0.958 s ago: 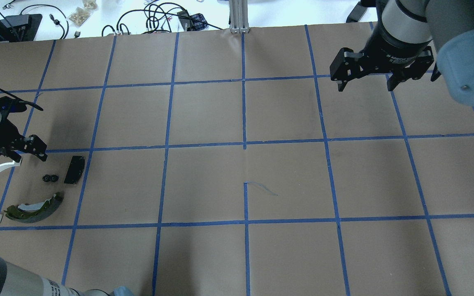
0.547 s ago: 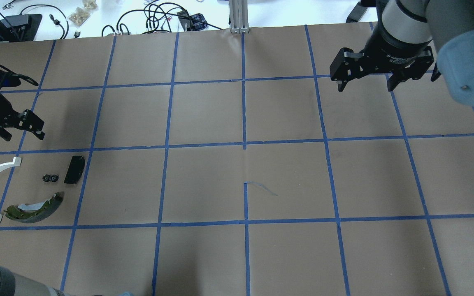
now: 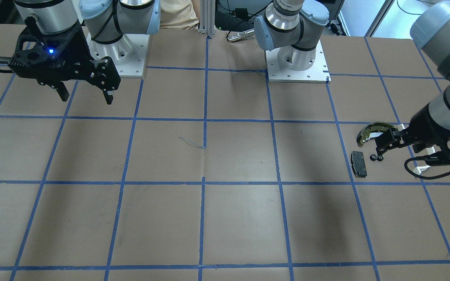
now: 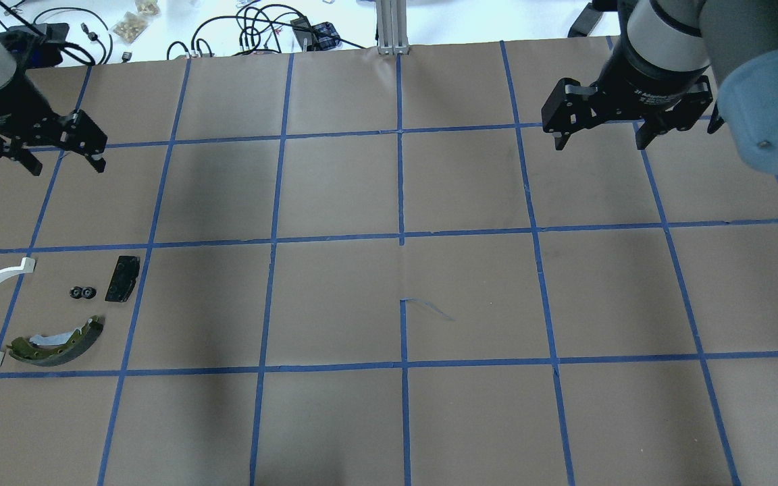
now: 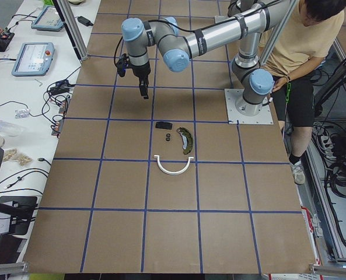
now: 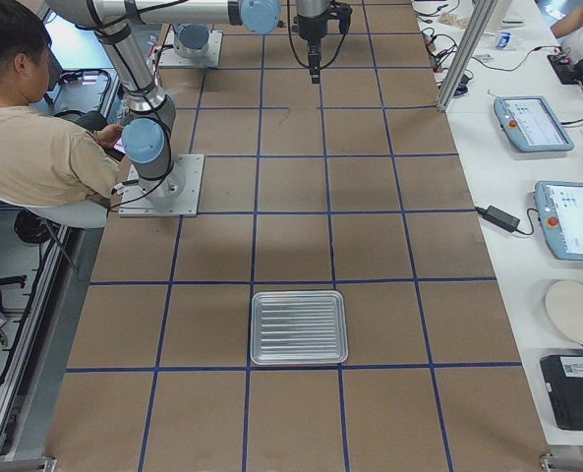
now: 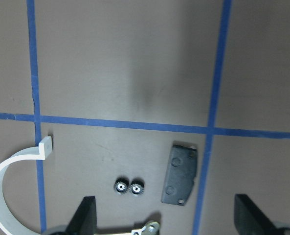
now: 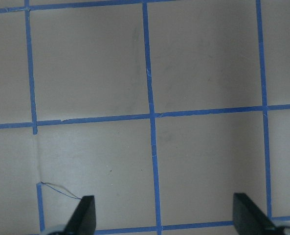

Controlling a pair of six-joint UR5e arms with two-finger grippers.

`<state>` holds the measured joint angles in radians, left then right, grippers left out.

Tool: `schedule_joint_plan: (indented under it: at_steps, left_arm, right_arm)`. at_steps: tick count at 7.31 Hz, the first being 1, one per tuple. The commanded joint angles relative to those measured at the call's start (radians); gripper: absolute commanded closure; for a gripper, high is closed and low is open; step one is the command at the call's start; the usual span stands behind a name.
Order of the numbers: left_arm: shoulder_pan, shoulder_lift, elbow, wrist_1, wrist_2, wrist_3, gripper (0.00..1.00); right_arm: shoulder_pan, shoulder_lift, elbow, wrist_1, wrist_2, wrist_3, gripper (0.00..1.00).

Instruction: Place bearing gear from tray to pile

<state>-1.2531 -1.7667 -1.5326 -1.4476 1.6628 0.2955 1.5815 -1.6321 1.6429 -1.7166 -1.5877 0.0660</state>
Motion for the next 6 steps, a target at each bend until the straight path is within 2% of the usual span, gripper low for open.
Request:
schedule_joint_plan:
  at_steps: [1,2,4,6]
  left_arm:
    - [-0.142,0.058,0.012,-0.066,-0.020,-0.054,0.00]
    - [-0.184,0.094,0.012,-0.082,-0.088,-0.108,0.00]
    - [-0.271,0.118,-0.030,-0.083,-0.095,-0.194,0.00]
    - [-0.290,0.153,-0.058,-0.082,-0.101,-0.203,0.00]
  right_arm:
    - [0.000,0.000,0.000,0.000,0.000,0.000,0.00]
    - [0.000,0.000,0.000,0.000,0.000,0.000,0.00]
    - [0.000,0.000,0.000,0.000,0.000,0.000,0.00]
    - [0.000,0.000,0.000,0.000,0.000,0.000,0.00]
